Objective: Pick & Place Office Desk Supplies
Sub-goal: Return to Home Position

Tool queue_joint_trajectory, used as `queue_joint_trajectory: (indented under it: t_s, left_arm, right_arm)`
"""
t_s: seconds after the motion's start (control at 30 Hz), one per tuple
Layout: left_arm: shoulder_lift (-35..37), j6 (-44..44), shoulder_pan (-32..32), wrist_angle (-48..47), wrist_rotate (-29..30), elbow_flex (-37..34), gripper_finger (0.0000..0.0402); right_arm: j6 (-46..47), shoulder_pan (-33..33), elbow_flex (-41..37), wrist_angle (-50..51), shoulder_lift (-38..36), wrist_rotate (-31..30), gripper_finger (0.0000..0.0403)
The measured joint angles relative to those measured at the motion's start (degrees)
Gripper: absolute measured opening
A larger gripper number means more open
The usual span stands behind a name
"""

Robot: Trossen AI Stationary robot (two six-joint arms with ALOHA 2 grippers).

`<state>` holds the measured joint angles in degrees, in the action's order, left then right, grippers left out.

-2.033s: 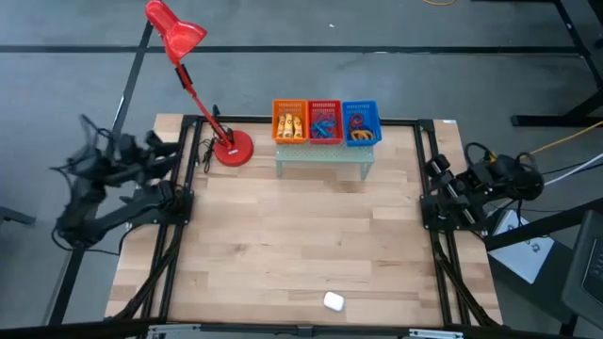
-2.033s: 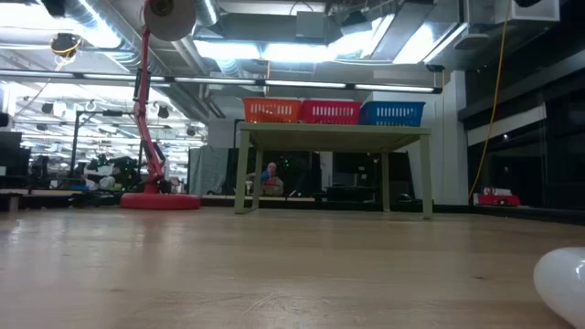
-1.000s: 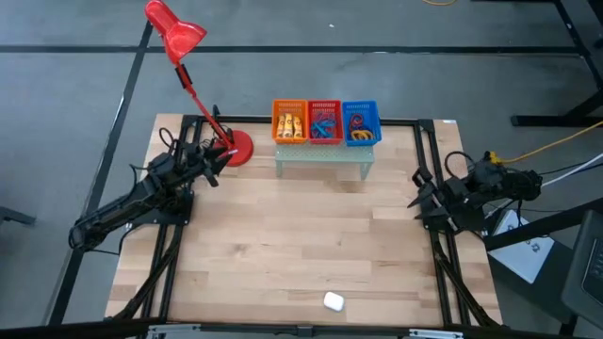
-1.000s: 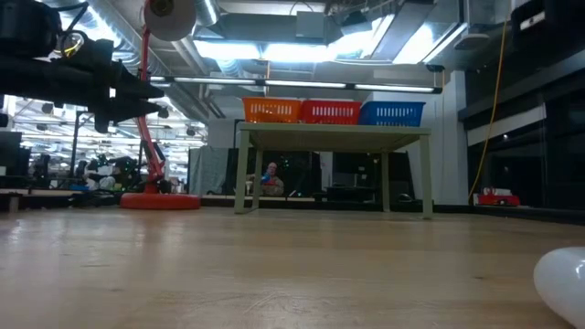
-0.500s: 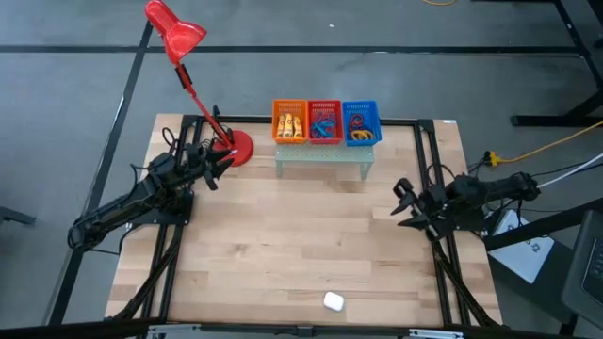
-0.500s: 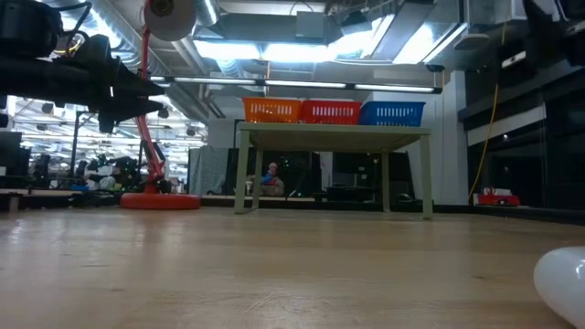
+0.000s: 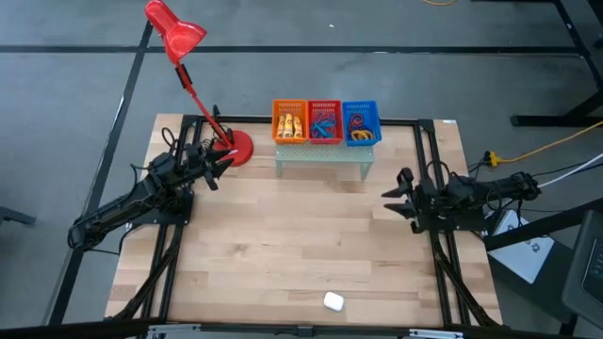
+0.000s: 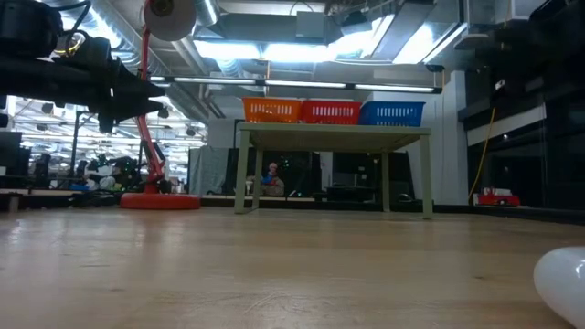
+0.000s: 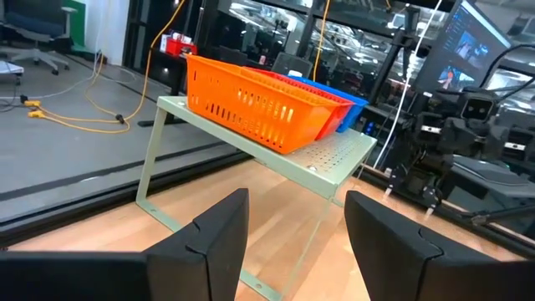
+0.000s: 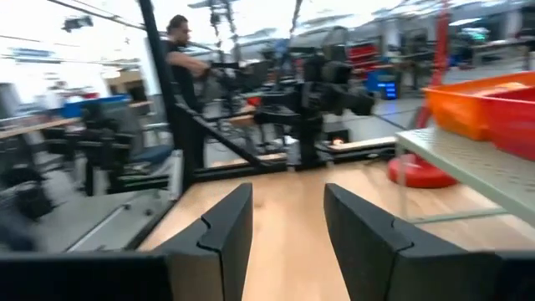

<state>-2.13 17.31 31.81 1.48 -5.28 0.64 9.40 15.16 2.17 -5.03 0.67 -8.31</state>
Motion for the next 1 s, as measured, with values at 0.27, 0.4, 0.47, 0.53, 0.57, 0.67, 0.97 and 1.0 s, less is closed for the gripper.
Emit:
queue_joint_trajectory:
  t_s: [0.27, 0.4, 0.47, 0.53, 0.57, 0.67, 0.97, 1.0]
  left_arm:
    - [0.0, 0.0, 0.0, 0.0, 0.2, 0.0, 0.0198]
    - [0.0, 0.0, 0.0, 0.0, 0.2, 0.0, 0.0198]
    - [0.0, 0.0, 0.0, 0.0, 0.2, 0.0, 0.0198]
    - [0.0, 0.0, 0.0, 0.0, 0.2, 0.0, 0.0198]
    - [0.0, 0.0, 0.0, 0.0, 0.2, 0.0, 0.0198]
    - [0.0, 0.0, 0.0, 0.0, 0.2, 0.0, 0.0198]
    - [0.0, 0.0, 0.0, 0.0, 0.2, -0.1, 0.0198]
    - [0.0, 0.0, 0.0, 0.0, 0.2, 0.0, 0.0198]
  right_arm:
    - [0.5, 0.0, 0.0, 0.3, 0.0, -6.5, 0.0151]
    - [0.6, 0.0, 0.0, 0.3, 0.0, -5.8, 0.0151]
    - [0.4, 0.0, 0.0, 0.3, 0.0, -5.8, 0.0151]
    - [0.7, 0.0, 0.0, 0.3, 0.0, -5.8, 0.0151]
    - [0.8, 0.0, 0.0, 0.3, 0.0, -5.8, 0.0151]
    - [0.6, 0.0, 0.0, 0.3, 0.0, -5.8, 0.0151]
    - [0.6, 0.0, 0.0, 0.3, 0.0, -5.8, 0.0151]
    - [0.6, 0.0, 0.0, 0.3, 0.0, -5.8, 0.0151]
